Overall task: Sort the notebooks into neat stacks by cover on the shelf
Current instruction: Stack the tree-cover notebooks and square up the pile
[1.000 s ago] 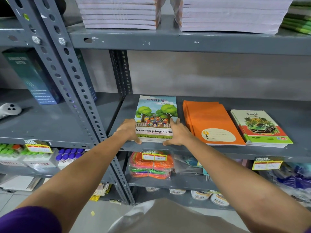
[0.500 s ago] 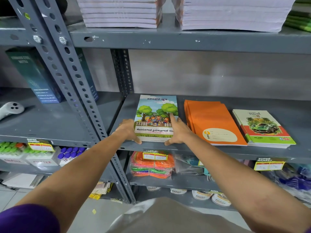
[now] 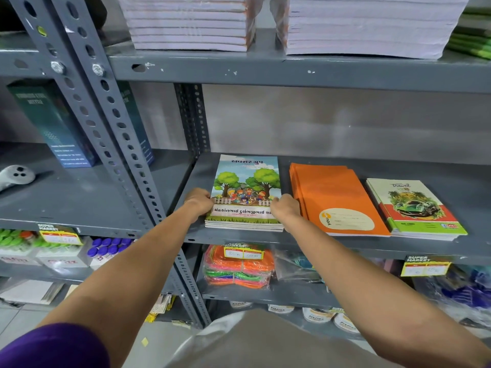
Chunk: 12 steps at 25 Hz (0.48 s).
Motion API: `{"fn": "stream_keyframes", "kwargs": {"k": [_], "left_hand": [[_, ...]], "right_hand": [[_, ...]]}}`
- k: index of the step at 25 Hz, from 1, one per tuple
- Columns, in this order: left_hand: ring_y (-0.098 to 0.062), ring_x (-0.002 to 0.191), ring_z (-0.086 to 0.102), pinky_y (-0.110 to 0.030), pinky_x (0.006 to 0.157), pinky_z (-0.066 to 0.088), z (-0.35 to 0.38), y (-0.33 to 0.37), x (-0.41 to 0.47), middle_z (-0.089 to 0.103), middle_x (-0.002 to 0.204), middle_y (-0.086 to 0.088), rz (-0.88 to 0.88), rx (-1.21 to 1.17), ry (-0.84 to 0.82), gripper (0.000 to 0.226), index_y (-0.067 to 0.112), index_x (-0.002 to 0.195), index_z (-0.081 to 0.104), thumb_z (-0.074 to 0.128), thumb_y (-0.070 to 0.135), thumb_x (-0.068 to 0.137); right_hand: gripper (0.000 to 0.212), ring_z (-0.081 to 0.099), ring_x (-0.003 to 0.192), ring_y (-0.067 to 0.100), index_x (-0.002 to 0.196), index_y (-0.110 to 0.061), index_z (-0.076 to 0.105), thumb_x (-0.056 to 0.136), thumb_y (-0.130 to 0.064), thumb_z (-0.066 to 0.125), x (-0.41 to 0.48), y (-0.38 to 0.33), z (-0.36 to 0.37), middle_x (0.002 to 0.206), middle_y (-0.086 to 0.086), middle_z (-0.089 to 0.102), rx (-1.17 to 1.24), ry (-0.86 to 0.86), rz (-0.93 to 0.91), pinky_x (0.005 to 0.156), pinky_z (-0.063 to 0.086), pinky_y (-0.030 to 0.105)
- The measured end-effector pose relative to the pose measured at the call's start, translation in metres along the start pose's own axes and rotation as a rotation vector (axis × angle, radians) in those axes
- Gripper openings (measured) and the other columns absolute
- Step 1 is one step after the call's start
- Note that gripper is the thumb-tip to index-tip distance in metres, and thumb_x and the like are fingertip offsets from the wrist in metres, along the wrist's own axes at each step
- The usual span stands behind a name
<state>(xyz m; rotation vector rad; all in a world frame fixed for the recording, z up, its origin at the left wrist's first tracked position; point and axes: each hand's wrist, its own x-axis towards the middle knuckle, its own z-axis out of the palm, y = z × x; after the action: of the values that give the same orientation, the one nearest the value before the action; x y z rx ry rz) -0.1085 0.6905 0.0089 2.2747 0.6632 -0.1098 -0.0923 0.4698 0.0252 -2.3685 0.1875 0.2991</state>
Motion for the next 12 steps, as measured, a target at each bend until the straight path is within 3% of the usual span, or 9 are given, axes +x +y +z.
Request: {"fn": "stream_keyframes", "kwargs": {"k": [4, 7, 10, 12], "left_hand": [[-0.025, 0.093, 0.068, -0.033, 0.080, 0.057, -0.0006, 0.0038, -0.0003, 0.072, 0.102, -0.009, -0.013, 0.044, -0.002, 0.019, 0.005, 0.101, 0.072, 0.060, 0.017, 0.092], [-0.026, 0.091, 0.068, -0.030, 0.067, 0.049, 0.0040, 0.0040, -0.0011, 0.072, 0.100, -0.011, -0.019, 0.048, 0.015, 0.017, 0.003, 0.097, 0.072, 0.059, 0.012, 0.091], [-0.027, 0.095, 0.068, -0.033, 0.075, 0.055, 0.0041, -0.0006, 0.0026, 0.073, 0.101, -0.012, -0.016, 0.036, 0.014, 0.013, 0.008, 0.091, 0.070, 0.058, 0.012, 0.090], [-0.029, 0.099, 0.067, -0.038, 0.083, 0.056, 0.0011, 0.0002, 0.0046, 0.071, 0.106, -0.014, -0.015, 0.035, -0.019, 0.019, 0.004, 0.099, 0.069, 0.056, 0.016, 0.092]], "right_hand": [[0.028, 0.059, 0.113, 0.034, 0.120, 0.004, 0.057, 0.097, -0.011, 0.051, -0.0014, -0.0011, 0.0082, 0.124, 0.020, 0.061, -0.014, 0.048, 0.046, 0.085, 0.050, 0.035], [0.026, 0.061, 0.111, 0.034, 0.118, 0.003, 0.058, 0.096, -0.010, 0.053, -0.0002, 0.0011, 0.0083, 0.122, 0.019, 0.062, -0.013, 0.055, 0.051, 0.085, 0.051, 0.036], [0.025, 0.061, 0.110, 0.034, 0.116, 0.004, 0.060, 0.097, -0.010, 0.051, -0.0008, 0.0015, 0.0057, 0.120, 0.020, 0.063, -0.036, 0.029, 0.016, 0.080, 0.050, 0.033], [0.026, 0.061, 0.109, 0.033, 0.116, 0.005, 0.059, 0.098, -0.010, 0.048, -0.0030, -0.0017, 0.0031, 0.120, 0.019, 0.063, -0.076, -0.007, -0.028, 0.075, 0.047, 0.031]]}}
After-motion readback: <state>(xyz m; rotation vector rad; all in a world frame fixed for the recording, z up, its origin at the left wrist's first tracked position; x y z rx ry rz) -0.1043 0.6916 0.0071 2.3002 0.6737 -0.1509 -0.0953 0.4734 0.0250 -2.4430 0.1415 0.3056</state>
